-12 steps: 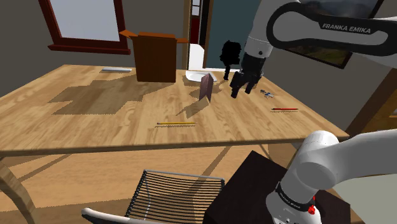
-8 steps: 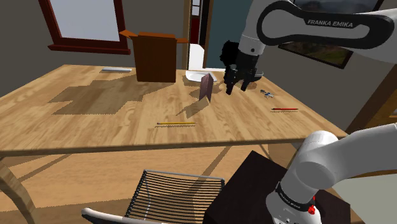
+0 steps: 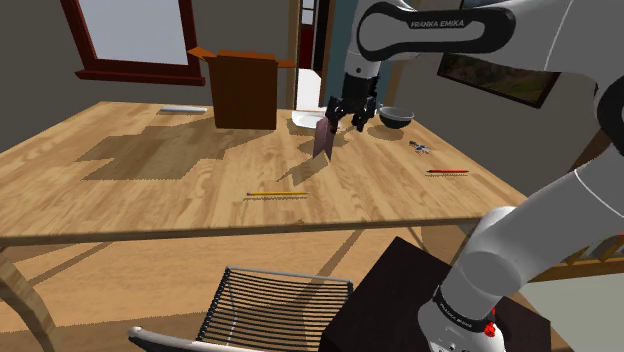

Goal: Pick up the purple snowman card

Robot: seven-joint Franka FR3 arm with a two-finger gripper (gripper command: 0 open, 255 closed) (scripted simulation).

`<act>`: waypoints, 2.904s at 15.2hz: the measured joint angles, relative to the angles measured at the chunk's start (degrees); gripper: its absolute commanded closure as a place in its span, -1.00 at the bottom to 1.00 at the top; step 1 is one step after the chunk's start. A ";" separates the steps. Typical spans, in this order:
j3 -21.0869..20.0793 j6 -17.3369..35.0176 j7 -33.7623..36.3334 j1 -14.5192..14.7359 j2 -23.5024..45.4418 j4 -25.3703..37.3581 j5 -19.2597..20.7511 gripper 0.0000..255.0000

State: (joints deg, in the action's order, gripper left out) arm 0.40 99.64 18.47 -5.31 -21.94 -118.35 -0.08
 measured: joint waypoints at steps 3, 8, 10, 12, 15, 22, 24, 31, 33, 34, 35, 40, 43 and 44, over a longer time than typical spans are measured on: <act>0.59 -0.26 2.41 -1.18 6.31 5.86 0.27 -1.00; 1.63 -2.07 6.71 -2.68 18.40 18.46 0.33 -1.00; 2.51 -2.95 7.69 -3.56 22.68 23.16 0.23 -1.00; 3.09 -4.67 9.24 -4.15 28.12 29.78 -0.01 -1.00; 4.20 -7.44 10.97 -5.39 35.55 39.20 -0.58 -1.00; 4.48 -3.43 11.69 -5.63 37.04 36.44 -0.72 -1.00; 4.46 -2.58 11.72 -5.60 36.95 35.50 -0.70 1.00; 4.48 -2.37 11.69 -5.62 36.91 35.33 -0.71 1.00; 4.48 -2.38 11.69 -5.62 36.92 35.35 -0.71 1.00; 4.48 -2.26 11.67 -5.63 36.83 35.19 -0.72 1.00; 4.50 -2.61 11.61 -5.67 36.95 35.61 -0.72 1.00; 4.50 -6.36 11.64 -5.70 37.38 39.75 -0.74 1.00; 4.51 -8.88 11.65 -5.74 37.93 42.81 -0.79 1.00; 4.50 -9.63 11.68 -5.73 38.02 43.66 -0.80 1.00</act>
State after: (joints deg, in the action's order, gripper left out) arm 4.90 90.01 30.15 -11.05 16.08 -74.69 -0.88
